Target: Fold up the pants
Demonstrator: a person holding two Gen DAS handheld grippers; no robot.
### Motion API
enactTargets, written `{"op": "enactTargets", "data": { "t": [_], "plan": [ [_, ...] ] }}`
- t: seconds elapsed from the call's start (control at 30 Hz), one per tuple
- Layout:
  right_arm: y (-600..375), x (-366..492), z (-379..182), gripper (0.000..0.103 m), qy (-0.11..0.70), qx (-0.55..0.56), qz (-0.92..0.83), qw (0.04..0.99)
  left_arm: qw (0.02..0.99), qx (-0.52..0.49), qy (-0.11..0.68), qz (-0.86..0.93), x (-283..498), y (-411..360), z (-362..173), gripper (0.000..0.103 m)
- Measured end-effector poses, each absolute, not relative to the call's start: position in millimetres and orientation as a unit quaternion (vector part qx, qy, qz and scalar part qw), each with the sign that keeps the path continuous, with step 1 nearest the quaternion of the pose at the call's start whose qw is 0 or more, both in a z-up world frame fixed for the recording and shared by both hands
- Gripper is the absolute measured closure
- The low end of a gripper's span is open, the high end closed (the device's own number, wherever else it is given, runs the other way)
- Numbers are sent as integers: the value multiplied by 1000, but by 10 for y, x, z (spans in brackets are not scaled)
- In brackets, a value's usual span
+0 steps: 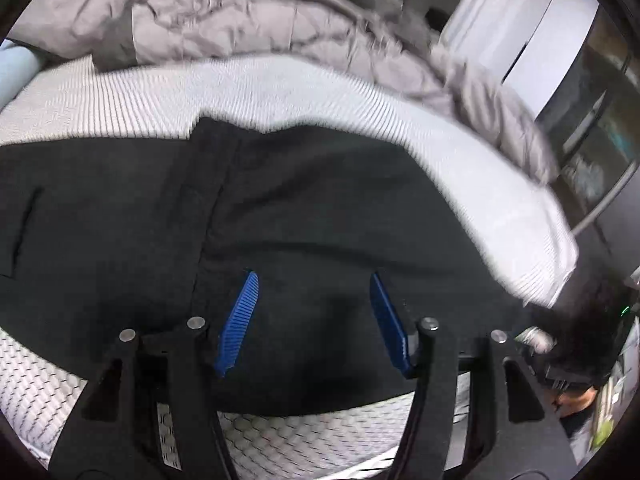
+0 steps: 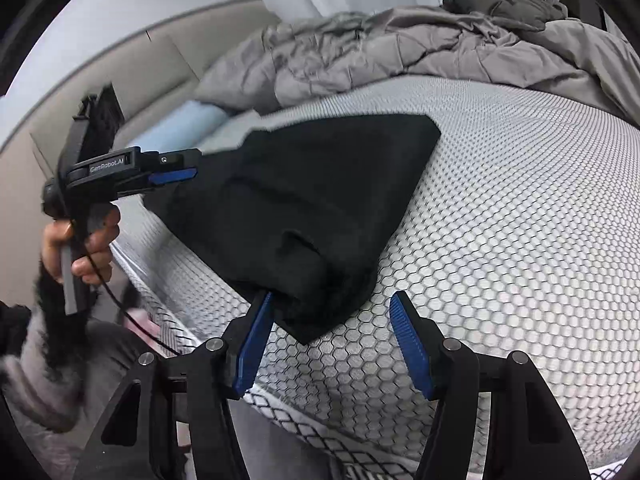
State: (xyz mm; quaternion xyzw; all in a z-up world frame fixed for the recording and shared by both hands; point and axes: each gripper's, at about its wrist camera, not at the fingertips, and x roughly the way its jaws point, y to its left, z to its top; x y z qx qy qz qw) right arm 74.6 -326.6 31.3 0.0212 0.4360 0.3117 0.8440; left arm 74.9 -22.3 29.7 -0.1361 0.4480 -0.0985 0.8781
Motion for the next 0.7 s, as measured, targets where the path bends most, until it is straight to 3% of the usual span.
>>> {"op": "enactTargets", "data": {
  "t": [0.03,0.1,0.17,0.37,0.7],
  "plan": [
    [-3214,778,280,53,437,18,300,848,877,-128,454,-89,764,-221,204,48],
    [-3178,788,231,79,436,-9,259,862,885,-90,450,-75,765,-245,152,48],
    [-3214,646,230,86,420,-28,246,873,885,-86,451,-82,734,-199,112,48],
    [-3266,253,146,87,405,-74,233,881,891,-77,440,-81,549,-167,139,49],
    [-3825,147,443,79,377,57,263,886,891,-100,406,-176,-68,-740,444,49]
  ]
}}
